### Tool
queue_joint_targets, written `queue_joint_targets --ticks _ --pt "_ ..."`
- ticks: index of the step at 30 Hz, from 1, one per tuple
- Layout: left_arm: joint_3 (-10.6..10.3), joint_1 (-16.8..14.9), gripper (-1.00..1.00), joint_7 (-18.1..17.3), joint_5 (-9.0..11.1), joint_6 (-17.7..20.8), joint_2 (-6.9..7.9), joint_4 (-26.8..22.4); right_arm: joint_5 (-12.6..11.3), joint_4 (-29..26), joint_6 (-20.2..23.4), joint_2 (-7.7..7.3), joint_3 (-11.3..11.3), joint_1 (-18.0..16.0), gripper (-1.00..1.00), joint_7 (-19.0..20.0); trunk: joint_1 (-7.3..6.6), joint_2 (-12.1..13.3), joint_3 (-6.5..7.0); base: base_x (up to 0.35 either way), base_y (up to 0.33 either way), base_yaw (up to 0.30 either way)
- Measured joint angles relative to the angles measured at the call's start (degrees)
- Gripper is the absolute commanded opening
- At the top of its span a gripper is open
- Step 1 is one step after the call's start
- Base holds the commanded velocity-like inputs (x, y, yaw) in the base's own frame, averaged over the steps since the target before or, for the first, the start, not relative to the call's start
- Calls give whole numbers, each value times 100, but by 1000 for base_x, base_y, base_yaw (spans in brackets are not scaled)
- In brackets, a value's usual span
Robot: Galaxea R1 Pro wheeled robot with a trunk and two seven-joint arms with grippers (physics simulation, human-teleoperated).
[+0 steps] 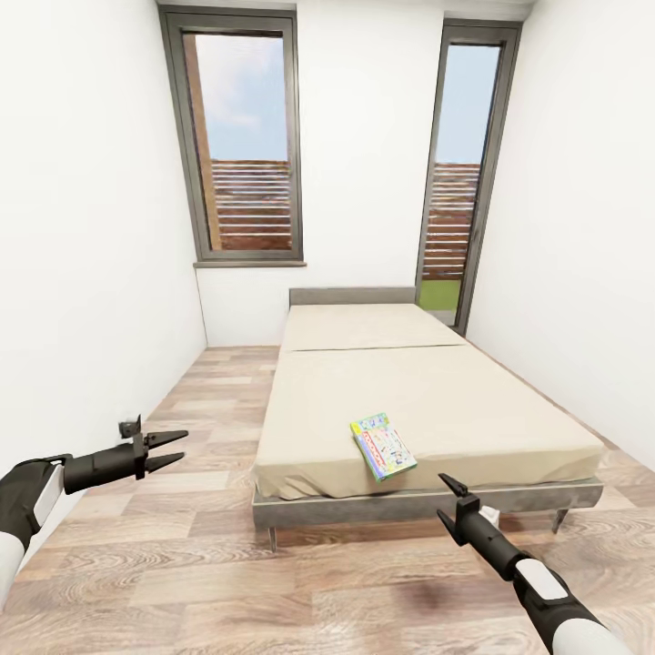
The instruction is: Put all the toys in the child's room - the three board games (two on the bed and one on the table), the two jigsaw puzzles on the table, and the tennis ball on the table - inside the toy box on the table in the child's room.
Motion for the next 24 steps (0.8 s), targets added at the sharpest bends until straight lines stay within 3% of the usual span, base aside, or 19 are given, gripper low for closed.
queue_joint_targets --ticks 8,24 --pt "-6 13 100 -303 -16 -24 16 1 2 0 -6 0 -1 0 100 33 0 0 0 9 0 0" --pt "-7 24 100 -383 -14 -57 72 4 2 0 -17 8 -8 0 100 24 0 0 0 83 0 0"
